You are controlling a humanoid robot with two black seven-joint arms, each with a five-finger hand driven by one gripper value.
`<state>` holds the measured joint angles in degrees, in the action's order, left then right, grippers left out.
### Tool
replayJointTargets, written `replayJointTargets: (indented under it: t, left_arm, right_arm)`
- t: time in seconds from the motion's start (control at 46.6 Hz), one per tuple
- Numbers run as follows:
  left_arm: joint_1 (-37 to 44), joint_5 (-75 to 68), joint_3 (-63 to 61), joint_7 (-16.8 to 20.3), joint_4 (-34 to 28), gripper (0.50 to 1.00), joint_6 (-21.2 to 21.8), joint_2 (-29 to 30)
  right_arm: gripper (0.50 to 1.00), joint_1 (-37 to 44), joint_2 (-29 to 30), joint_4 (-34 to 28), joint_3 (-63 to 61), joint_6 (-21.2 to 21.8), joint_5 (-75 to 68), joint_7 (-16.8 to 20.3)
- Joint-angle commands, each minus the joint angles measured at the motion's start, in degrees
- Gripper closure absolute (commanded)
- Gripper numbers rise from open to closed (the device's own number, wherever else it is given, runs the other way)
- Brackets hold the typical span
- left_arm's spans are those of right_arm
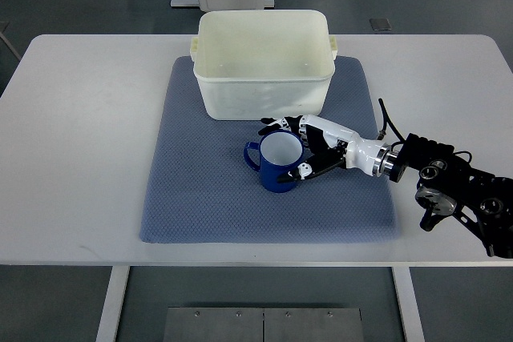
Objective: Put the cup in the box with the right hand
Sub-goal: 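Close the right hand fingers around the blue mug body, then lift the blue mug with the right hand above the cream tub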
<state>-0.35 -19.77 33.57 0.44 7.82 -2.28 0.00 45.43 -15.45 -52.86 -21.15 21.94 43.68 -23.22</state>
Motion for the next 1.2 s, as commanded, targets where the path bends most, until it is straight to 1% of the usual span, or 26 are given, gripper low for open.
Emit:
replayJointTargets:
  t: [0.0, 0.193, 0.343, 0.407, 0.45, 0.472, 0.515, 0.558, 0.579, 0.6, 0.622, 0.643, 0.665, 0.772, 0.879, 0.922, 1.051, 1.136, 1.179]
  left_arm:
    - [0.0, 0.0, 0.0, 0.0, 0.0, 0.5, 0.0, 0.0]
    - [0.0, 0.0, 0.0, 0.0, 0.0, 0.5, 0.0, 0.0]
    - [0.0, 0.0, 0.0, 0.0, 0.0, 0.5, 0.0, 0.0]
    - [0.0, 0.0, 0.0, 0.0, 0.0, 0.5, 0.0, 0.0]
    - [0.0, 0.0, 0.0, 0.0, 0.0, 0.5, 0.0, 0.0]
    - [0.0, 0.0, 0.0, 0.0, 0.0, 0.5, 0.0, 0.0]
    - [0.0, 0.0, 0.0, 0.0, 0.0, 0.5, 0.0, 0.0]
    - [0.0, 0.0, 0.0, 0.0, 0.0, 0.5, 0.0, 0.0]
    - [0.0, 0.0, 0.0, 0.0, 0.0, 0.5, 0.0, 0.0]
    - [0.0, 0.0, 0.0, 0.0, 0.0, 0.5, 0.0, 0.0]
    - [0.0, 0.0, 0.0, 0.0, 0.0, 0.5, 0.0, 0.0]
    - [0.0, 0.0, 0.0, 0.0, 0.0, 0.5, 0.0, 0.0]
    - [0.0, 0.0, 0.0, 0.0, 0.0, 0.5, 0.0, 0.0]
    - [0.0, 0.0, 0.0, 0.0, 0.0, 0.5, 0.0, 0.0]
    - [0.0, 0.0, 0.0, 0.0, 0.0, 0.5, 0.0, 0.0]
    - [0.0, 0.0, 0.0, 0.0, 0.0, 0.5, 0.0, 0.0]
    - [0.0, 0.0, 0.0, 0.0, 0.0, 0.5, 0.0, 0.0]
    - [0.0, 0.0, 0.0, 0.0, 0.0, 0.5, 0.0, 0.0]
    - [0.0, 0.0, 0.0, 0.0, 0.0, 0.5, 0.0, 0.0]
  right_arm:
    - [0.502, -0.1, 0.2, 0.3, 0.5, -0.4, 0.0, -0.2]
    - [0.502, -0.5, 1.5, 2.3, 0.5, -0.6, 0.0, -0.2]
    - [0.502, -1.2, 1.7, 2.6, 0.5, -0.8, -0.1, -0.2]
    - [0.505, -1.3, 1.8, 2.6, 0.6, -2.1, -0.1, -0.2]
    - [0.517, -1.4, 2.1, 2.6, 0.8, -2.6, -0.1, -0.3]
    - [0.534, -1.5, 2.2, 2.6, 0.9, -2.8, -0.1, -0.4]
    - [0.584, -1.6, 2.2, 2.7, 1.0, -3.0, -0.1, -0.5]
    - [0.649, -1.6, 2.2, 2.9, 1.1, -3.0, -0.1, -0.6]
    - [0.692, -1.6, 2.2, 3.0, 1.1, -3.0, -0.1, -0.6]
    - [0.753, -1.6, 2.3, 3.0, 1.1, -3.0, -0.1, -0.7]
    - [0.828, -1.6, 2.4, 3.1, 1.1, -3.0, -0.1, -0.7]
    - [0.908, -1.6, 2.4, 3.1, 1.2, -3.0, -0.1, -0.7]
    - [0.997, -1.6, 2.5, 3.2, 1.2, -3.0, -0.1, -0.7]
    - [1.0, -1.6, 3.8, 4.5, 0.8, -3.4, -0.6, -0.5]
    - [1.0, -1.6, 5.2, 5.1, 0.7, -6.7, -1.1, -0.6]
    - [1.0, -1.6, 5.3, 5.1, 0.7, -7.1, -1.4, -0.6]
    - [1.0, -1.0, 4.9, 4.5, 0.6, -6.9, -2.7, -0.9]
    - [1.0, -0.6, 3.9, 3.6, -0.3, -6.6, -2.8, -2.4]
    - [1.0, -0.3, 3.0, 2.9, -0.9, -6.4, -3.1, -2.4]
